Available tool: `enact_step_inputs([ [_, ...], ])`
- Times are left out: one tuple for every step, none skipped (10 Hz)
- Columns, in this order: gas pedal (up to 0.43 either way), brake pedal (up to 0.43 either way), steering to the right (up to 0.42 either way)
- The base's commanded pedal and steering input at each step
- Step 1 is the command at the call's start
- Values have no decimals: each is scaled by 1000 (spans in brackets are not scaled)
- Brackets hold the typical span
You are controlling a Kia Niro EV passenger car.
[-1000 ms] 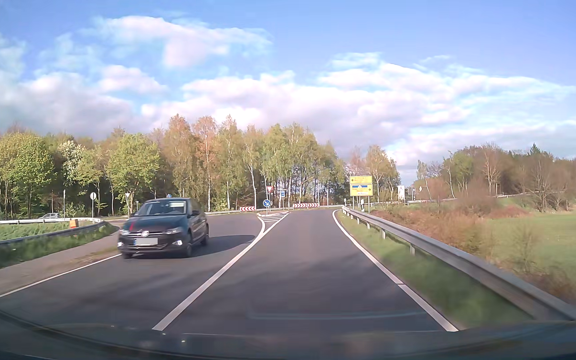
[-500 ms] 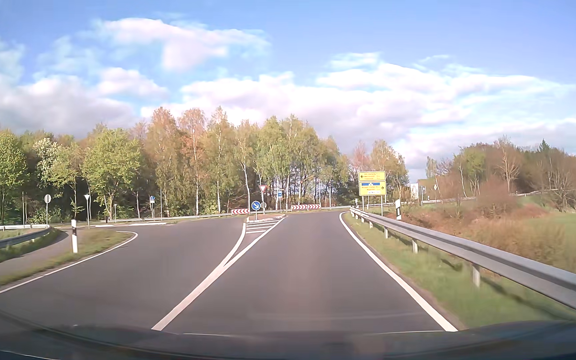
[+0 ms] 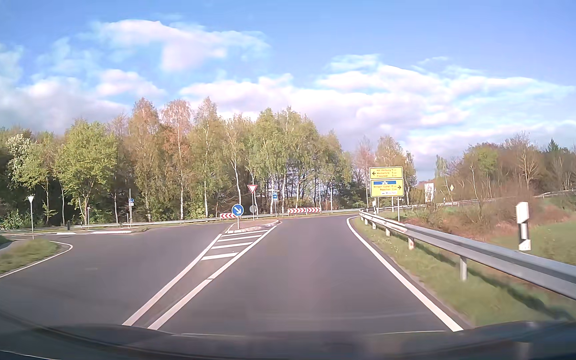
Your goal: Follow the waypoints while adhering to traffic rules and regulations
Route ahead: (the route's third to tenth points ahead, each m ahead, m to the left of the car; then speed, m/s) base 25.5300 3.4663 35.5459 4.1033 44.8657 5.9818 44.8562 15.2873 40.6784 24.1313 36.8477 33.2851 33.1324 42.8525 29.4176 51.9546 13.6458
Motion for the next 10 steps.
enact_step_inputs([
  [0,0,4],
  [0,0,4],
  [0,0,5],
  [0,0,5],
  [0,12,5],
  [0,18,5],
  [0,18,5],
  [0,18,6],
  [0,18,7],
  [0,30,8],
])
